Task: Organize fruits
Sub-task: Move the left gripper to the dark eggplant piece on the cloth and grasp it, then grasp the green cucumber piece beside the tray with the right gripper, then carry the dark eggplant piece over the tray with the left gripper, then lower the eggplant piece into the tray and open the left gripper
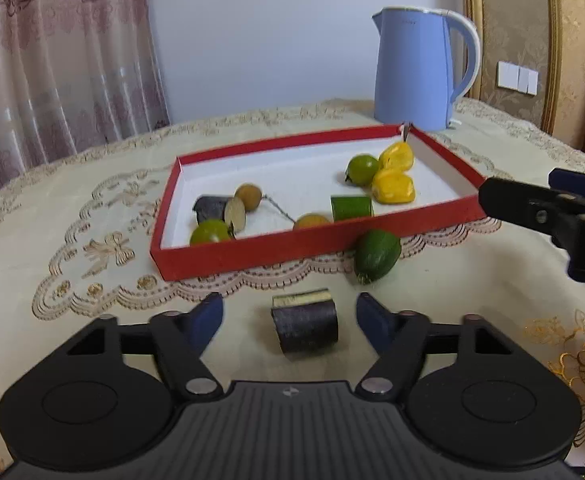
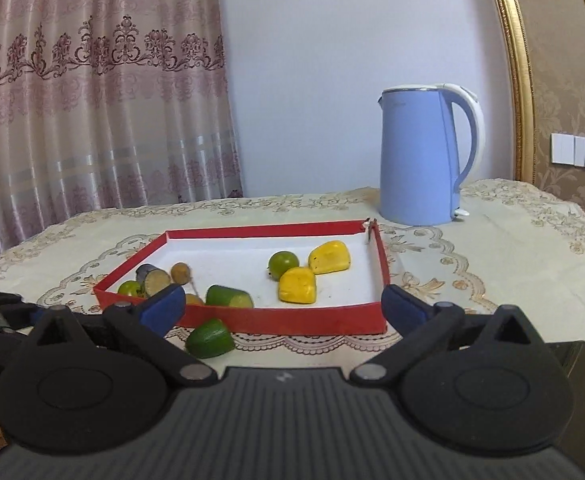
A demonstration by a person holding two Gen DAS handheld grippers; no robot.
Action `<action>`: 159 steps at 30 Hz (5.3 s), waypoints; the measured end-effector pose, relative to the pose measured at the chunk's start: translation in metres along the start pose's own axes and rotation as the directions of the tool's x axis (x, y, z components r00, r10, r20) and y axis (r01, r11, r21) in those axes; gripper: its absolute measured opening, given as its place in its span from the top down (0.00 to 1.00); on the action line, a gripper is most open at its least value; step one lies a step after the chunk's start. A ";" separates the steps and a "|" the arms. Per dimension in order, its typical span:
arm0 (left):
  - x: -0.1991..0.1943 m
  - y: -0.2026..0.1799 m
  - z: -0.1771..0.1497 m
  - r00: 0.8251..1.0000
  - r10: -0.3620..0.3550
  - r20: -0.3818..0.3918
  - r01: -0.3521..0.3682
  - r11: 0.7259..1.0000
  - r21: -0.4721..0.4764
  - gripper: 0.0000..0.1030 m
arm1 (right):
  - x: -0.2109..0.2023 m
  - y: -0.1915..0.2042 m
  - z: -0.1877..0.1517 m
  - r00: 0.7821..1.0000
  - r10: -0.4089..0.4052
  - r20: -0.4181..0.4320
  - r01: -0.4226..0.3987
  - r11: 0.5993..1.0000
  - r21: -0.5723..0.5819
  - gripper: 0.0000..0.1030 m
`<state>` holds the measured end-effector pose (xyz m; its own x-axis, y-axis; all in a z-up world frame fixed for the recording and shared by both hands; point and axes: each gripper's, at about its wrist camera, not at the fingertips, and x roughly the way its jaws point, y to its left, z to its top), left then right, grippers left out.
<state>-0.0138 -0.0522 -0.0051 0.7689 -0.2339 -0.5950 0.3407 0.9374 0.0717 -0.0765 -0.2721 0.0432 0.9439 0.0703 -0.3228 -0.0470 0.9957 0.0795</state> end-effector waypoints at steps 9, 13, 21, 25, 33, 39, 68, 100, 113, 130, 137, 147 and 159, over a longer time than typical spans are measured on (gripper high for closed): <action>0.005 0.005 -0.004 0.999 -0.030 -0.017 0.029 0.998 -0.047 0.68 | 0.001 0.010 -0.005 1.000 -0.017 -0.026 0.016 0.999 -0.030 0.00; -0.005 0.015 -0.005 1.000 0.001 0.016 0.000 0.998 -0.066 0.68 | 0.005 0.024 -0.006 0.999 0.014 -0.050 -0.020 0.993 -0.115 0.00; -0.023 0.050 -0.004 0.994 0.089 0.059 -0.082 0.991 -0.109 0.68 | 0.041 0.050 0.001 0.970 0.129 -0.205 -0.178 0.953 -0.247 0.10; -0.027 0.063 -0.004 0.993 0.102 0.062 -0.093 0.987 -0.131 0.68 | 0.060 0.053 0.000 0.959 0.120 -0.259 -0.192 0.941 -0.278 0.22; -0.026 0.065 -0.007 0.994 0.087 0.062 -0.079 0.989 -0.126 0.68 | 0.079 0.055 -0.004 0.947 0.085 -0.310 -0.189 0.928 -0.322 0.35; -0.023 0.064 -0.008 0.995 0.085 0.056 -0.077 0.989 -0.122 0.68 | 0.090 0.056 -0.005 0.935 0.093 -0.342 -0.209 0.924 -0.321 0.35; -0.017 0.054 -0.005 0.992 0.122 0.033 -0.118 0.989 -0.094 0.68 | 0.032 0.048 -0.005 0.957 0.105 -0.271 -0.189 0.932 -0.308 0.64; 0.024 0.020 0.058 0.977 0.200 0.071 -0.203 0.979 0.035 0.68 | -0.005 0.019 -0.008 0.967 0.146 -0.208 -0.193 0.955 -0.227 0.64; 0.085 0.008 0.094 0.970 0.240 0.032 -0.242 0.967 0.082 0.67 | -0.006 0.014 -0.010 0.967 0.149 -0.209 -0.193 0.958 -0.212 0.64; 0.133 -0.013 0.113 0.963 0.268 0.019 -0.268 0.955 0.130 0.67 | -0.003 0.009 -0.012 0.966 0.149 -0.212 -0.190 0.964 -0.185 0.64; 0.136 -0.019 0.119 0.966 0.259 0.018 -0.260 0.957 0.126 0.67 | -0.003 0.010 -0.012 0.966 0.149 -0.211 -0.189 0.964 -0.185 0.64; 0.118 -0.026 0.120 0.968 0.244 0.065 -0.251 0.961 0.120 0.41 | -0.006 0.012 -0.009 0.969 0.144 -0.200 -0.182 0.965 -0.189 0.64; 0.086 0.002 0.105 0.963 0.259 0.078 -0.264 0.963 0.057 0.41 | -0.004 0.023 -0.003 0.967 0.163 -0.194 -0.203 0.957 -0.206 0.64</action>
<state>0.1093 -0.0974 0.0280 0.8706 -0.0020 -0.4921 0.1556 0.9498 0.2715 -0.0821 -0.2489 0.0435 0.8418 0.2423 -0.4823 -0.3038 0.9513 -0.0524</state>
